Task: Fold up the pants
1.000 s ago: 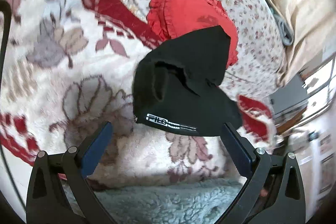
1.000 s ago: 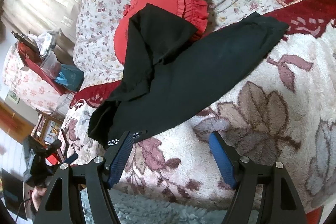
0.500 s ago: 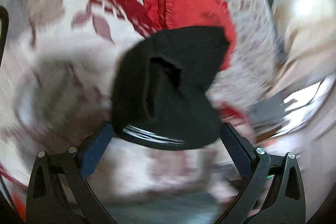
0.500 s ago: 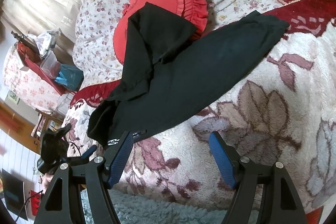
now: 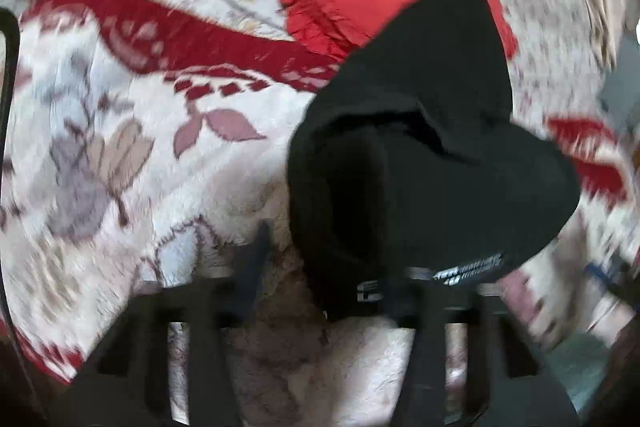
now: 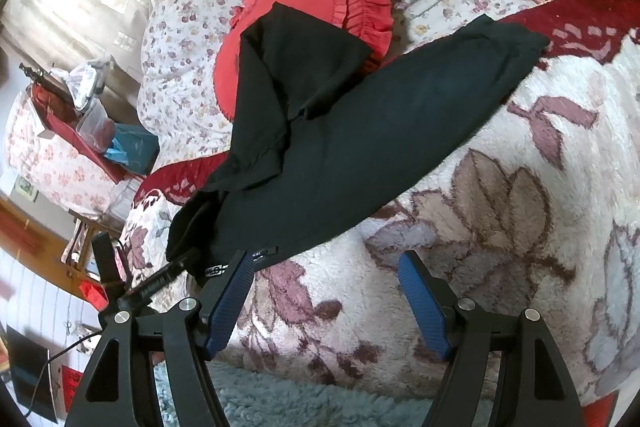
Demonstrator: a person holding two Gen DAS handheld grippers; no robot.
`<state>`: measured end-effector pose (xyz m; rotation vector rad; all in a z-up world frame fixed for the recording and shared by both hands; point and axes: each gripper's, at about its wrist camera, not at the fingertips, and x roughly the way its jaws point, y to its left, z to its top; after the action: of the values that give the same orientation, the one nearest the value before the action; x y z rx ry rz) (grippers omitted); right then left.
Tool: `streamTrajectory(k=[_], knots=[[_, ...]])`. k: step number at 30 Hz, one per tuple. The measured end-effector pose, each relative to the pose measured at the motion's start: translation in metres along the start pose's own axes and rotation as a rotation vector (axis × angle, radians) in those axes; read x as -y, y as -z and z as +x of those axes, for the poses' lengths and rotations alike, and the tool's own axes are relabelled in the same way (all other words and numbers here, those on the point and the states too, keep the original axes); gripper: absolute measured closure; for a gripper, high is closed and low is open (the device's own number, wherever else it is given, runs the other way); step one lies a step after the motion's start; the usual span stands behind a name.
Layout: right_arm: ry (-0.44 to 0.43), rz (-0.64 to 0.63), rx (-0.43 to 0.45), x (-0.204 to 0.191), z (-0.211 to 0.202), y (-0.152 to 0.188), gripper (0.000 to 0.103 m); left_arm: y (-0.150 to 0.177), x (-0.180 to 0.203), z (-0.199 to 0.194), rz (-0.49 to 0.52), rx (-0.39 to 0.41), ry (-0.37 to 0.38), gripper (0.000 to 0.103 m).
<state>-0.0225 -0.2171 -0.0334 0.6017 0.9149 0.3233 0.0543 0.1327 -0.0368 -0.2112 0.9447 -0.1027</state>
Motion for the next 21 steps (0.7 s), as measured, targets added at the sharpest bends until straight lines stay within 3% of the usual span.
streamTrajectory(k=[1,5,9,11,15,17,19,21], knots=[[0.000,-0.001,0.000,0.000,0.000,0.000,0.030,0.000,-0.006,-0.004,-0.038,0.009,0.006,0.093],[-0.024,0.018,0.022,0.006,-0.007,-0.003,0.030,0.006,-0.019,-0.024,-0.125,0.056,0.052,0.095],[-0.009,0.038,0.154,0.044,-0.050,-0.037,0.030,0.012,-0.032,-0.037,-0.205,0.075,0.110,0.096],[-0.016,0.117,0.198,0.072,-0.066,-0.058,0.030,0.009,-0.031,-0.031,-0.197,0.072,0.112,0.096],[-0.189,0.469,0.160,0.157,-0.059,-0.104,0.033,-0.001,-0.019,-0.013,-0.190,0.042,0.119,0.095],[-0.233,0.526,0.143,0.174,-0.047,-0.117,0.037,-0.004,-0.016,-0.010,-0.187,0.032,0.115,0.095],[-0.223,0.513,0.123,0.179,-0.034,-0.130,0.037,-0.006,-0.015,-0.007,-0.187,0.026,0.121,0.095],[-0.150,0.454,0.074,0.179,-0.019,-0.146,0.041,-0.006,-0.016,-0.007,-0.193,0.035,0.138,0.095]])
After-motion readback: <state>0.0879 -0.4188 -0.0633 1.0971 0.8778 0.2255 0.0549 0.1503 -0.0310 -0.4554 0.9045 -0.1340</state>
